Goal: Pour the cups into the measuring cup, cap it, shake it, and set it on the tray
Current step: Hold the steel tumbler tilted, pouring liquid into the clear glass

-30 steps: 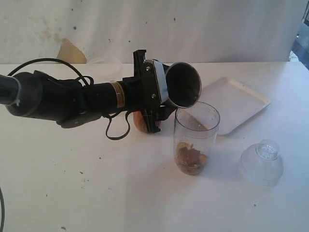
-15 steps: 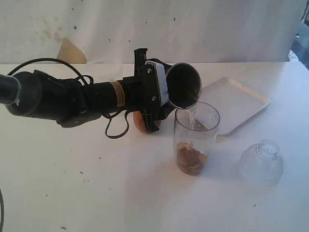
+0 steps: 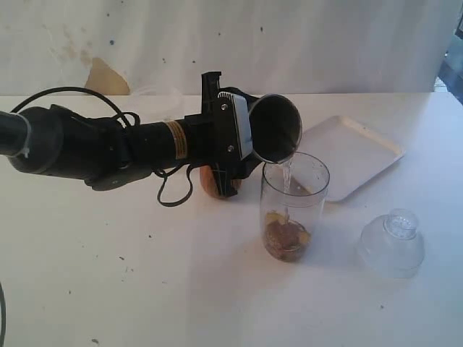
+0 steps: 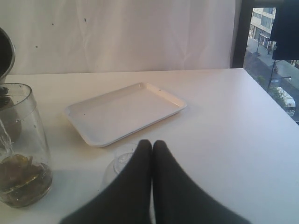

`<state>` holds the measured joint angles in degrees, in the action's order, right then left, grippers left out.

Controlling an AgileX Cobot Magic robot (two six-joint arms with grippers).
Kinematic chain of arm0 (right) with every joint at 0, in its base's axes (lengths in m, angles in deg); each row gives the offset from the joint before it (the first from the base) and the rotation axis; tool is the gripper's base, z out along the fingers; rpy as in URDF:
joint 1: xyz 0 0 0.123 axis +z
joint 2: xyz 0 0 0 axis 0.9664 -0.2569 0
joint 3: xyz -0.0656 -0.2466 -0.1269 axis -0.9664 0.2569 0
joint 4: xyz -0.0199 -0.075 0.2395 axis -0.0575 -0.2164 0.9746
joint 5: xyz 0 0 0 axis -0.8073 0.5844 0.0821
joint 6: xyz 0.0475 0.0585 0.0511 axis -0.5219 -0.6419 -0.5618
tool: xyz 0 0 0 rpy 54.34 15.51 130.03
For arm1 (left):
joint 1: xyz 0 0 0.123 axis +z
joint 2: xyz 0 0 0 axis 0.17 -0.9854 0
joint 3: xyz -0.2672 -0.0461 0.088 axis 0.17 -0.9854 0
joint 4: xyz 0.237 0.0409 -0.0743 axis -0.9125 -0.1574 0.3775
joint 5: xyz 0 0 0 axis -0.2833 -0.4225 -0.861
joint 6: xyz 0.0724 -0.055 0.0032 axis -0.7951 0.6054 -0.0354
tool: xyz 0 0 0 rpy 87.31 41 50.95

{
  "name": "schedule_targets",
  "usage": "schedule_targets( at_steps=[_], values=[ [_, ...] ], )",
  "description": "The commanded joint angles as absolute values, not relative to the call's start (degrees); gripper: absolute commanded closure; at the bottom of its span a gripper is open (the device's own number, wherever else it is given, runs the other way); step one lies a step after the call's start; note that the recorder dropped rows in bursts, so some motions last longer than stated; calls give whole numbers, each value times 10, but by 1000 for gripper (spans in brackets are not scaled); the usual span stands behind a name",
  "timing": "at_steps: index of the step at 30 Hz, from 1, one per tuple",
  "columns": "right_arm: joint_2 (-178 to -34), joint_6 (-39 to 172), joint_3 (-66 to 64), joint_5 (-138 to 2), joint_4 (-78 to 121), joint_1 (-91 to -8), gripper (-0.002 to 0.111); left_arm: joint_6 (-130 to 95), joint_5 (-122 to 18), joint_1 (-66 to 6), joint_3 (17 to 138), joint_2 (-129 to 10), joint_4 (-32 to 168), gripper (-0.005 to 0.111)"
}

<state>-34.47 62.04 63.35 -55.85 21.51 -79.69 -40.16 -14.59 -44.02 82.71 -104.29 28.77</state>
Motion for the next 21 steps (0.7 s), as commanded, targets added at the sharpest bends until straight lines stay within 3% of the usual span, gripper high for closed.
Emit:
schedule_targets(
  at_steps=[1, 21],
  values=[
    [-342, 621, 637, -562, 215, -796, 108, -406, -130, -442, 833, -1035, 295, 107],
    [-342, 621, 637, -562, 215, -796, 108, -410, -157, -442, 833, -1035, 291, 107]
  ],
)
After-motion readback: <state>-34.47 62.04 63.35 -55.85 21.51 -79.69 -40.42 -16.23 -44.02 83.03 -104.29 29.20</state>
